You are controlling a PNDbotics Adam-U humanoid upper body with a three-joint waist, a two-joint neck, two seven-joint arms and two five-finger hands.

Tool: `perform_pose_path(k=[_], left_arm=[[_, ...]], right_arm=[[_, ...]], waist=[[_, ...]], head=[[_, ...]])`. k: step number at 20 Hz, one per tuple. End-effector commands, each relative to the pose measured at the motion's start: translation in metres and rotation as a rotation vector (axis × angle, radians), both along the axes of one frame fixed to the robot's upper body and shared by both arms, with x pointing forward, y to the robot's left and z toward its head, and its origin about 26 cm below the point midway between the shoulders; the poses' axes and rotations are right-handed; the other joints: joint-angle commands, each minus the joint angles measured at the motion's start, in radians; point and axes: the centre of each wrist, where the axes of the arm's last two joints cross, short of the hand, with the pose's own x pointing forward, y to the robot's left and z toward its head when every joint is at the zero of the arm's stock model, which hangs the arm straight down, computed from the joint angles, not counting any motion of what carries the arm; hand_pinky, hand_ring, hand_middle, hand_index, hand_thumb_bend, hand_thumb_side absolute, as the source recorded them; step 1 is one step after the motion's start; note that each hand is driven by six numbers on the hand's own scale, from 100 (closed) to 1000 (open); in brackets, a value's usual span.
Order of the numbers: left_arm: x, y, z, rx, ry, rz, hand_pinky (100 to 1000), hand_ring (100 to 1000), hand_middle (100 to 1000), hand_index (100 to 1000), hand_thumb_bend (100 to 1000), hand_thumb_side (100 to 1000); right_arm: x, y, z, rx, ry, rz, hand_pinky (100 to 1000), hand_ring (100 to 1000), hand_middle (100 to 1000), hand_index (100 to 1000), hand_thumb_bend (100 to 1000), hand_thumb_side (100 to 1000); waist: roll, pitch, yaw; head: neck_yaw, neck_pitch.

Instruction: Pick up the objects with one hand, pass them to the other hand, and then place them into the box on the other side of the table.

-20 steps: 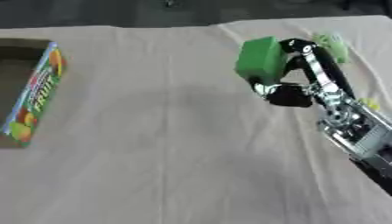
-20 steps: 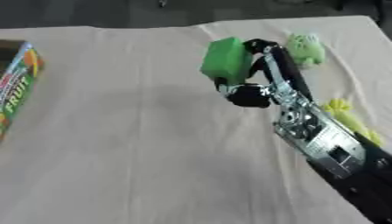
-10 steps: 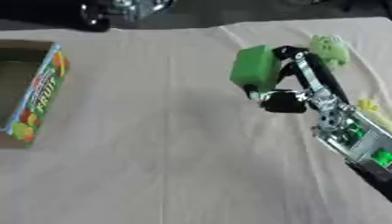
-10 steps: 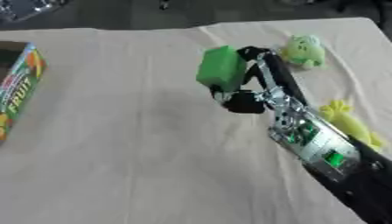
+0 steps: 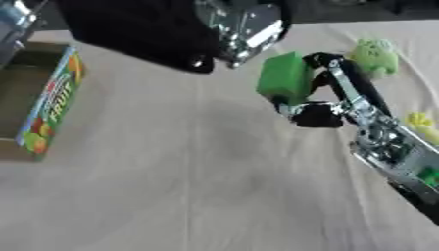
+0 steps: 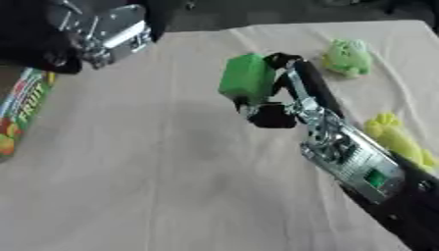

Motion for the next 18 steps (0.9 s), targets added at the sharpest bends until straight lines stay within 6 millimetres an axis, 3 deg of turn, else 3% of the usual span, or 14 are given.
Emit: perform_pose_path(k=[1,3,4,11,14,18], left_arm=[[0.004,-0.002,0.003,0.014,-0.035,0.022,707,754,788,796,101,564],[0.013,-0.004,0.0,0.036,-0.031,0.041,711,757,791,798,103,562],[0.018,-0.006,-0.002,0.051,-0.036,0.042,718,761,793,801,133,517],[0.054,-0.009,-0.015,0.124,-0.043,0.032,730,771,801,808,197,508],[0.067,-0.008,-0.021,0.159,-0.045,0.03,744,781,808,830,289,557],[0.079,-0.006,-0.025,0.188,-0.085,0.023,752,785,806,837,386,535]], right_arm=[[-0.003,0.001,0.008,-0.02,-0.039,-0.074,756,527,422,538,180,100],[-0.003,0.002,0.008,-0.026,-0.037,-0.057,756,527,422,538,181,100],[-0.003,0.003,0.008,-0.029,-0.036,-0.047,755,527,423,538,181,100],[-0.003,0.004,0.009,-0.026,-0.055,0.001,754,524,420,536,174,100],[-0.003,0.003,0.008,-0.015,-0.065,0.007,751,521,417,534,171,100],[-0.003,0.003,0.008,-0.009,-0.07,0.014,750,522,418,535,173,100]], waist=[[-0.002,-0.028,-0.002],[-0.002,-0.028,-0.003],[-0.002,-0.028,-0.003],[-0.004,-0.026,-0.007],[-0.004,-0.025,-0.009],[-0.005,-0.023,-0.01]], head=[[0.003,0.002],[0.002,0.001],[0.002,0.001],[0.007,-0.004],[0.008,-0.005],[0.009,-0.004]])
